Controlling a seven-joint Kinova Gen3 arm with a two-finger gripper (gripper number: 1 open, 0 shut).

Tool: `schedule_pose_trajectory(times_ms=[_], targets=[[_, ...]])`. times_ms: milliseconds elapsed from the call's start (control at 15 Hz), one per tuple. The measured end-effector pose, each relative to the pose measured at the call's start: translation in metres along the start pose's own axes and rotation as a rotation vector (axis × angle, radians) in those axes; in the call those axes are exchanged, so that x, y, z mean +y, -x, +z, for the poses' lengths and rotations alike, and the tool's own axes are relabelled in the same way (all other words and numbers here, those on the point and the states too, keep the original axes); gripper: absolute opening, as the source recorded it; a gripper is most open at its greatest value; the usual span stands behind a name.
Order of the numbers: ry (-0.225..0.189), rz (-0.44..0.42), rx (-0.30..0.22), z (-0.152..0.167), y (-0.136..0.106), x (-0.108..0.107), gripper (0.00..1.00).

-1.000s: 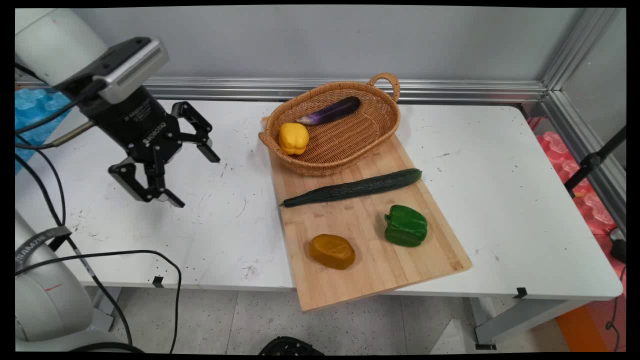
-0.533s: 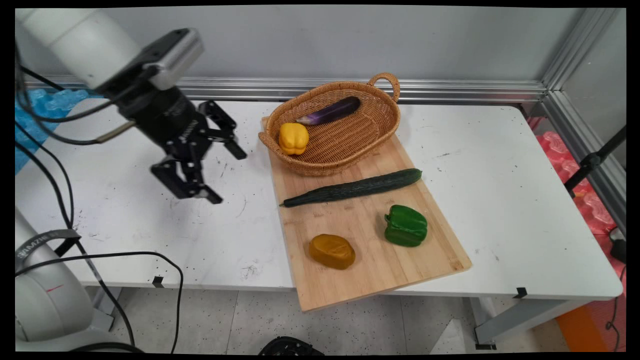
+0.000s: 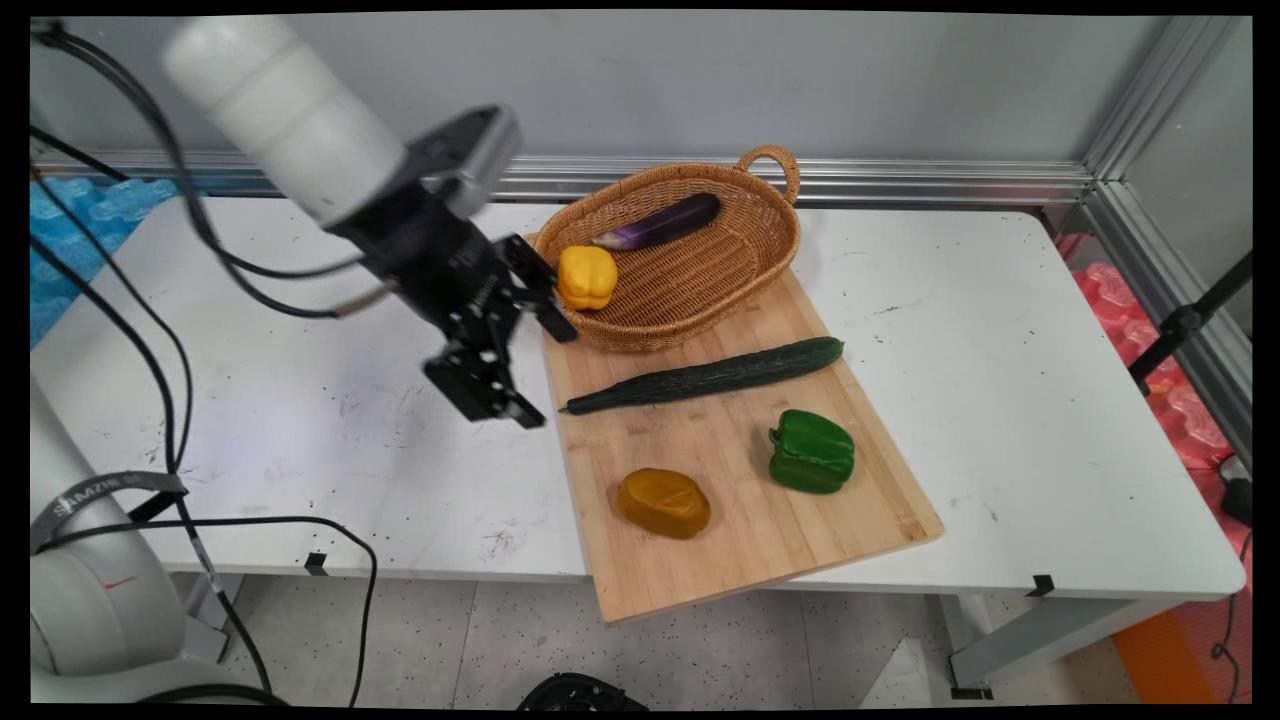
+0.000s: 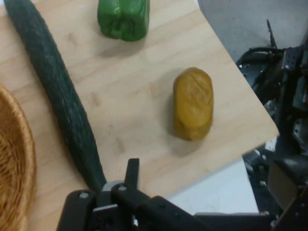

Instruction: Pick up the potato from the cutting board

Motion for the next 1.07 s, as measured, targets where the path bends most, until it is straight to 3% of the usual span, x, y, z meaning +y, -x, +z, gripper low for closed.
schedule_pose_trajectory(times_ms=[467, 1067], targets=[[0.043, 0.011, 0.004, 0.074, -0.02, -0.012, 1.0], [0.089, 0.023, -0.023, 0.142, -0.033, -0.021, 1.0]])
